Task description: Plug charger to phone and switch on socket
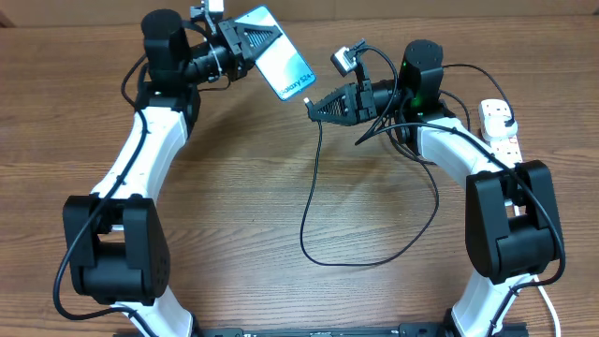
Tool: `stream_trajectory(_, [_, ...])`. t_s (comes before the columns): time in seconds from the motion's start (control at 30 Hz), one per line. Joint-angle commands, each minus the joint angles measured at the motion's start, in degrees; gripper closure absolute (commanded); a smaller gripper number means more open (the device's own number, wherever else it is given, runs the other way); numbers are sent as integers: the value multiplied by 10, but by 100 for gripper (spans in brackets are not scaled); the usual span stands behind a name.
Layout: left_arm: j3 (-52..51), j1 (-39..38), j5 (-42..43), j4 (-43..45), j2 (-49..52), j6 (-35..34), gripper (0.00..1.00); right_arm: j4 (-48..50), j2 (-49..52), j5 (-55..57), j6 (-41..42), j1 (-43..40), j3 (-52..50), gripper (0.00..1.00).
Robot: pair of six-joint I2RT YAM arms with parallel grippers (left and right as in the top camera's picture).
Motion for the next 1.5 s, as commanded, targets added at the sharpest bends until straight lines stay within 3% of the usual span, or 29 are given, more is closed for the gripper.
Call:
stream_trajectory(0.0, [5,11,34,28,-2,-37,96,19,1,-19,48,1,9,96])
stream_trajectory(0.23, [5,17,58,106,-2,-97,96,109,1,-10,143,1,9,96])
stream_trajectory(0.47, [5,20,84,110,-2,-108,96,243,1,15,278,7,9,96])
stream_trajectory(0.67, [5,20,96,110,-2,-108,96,301,1,30,341,19,9,96])
stream_trajectory(1.47, [5,49,112,122,-2,-155,95,315,1,96,369,42,9,96])
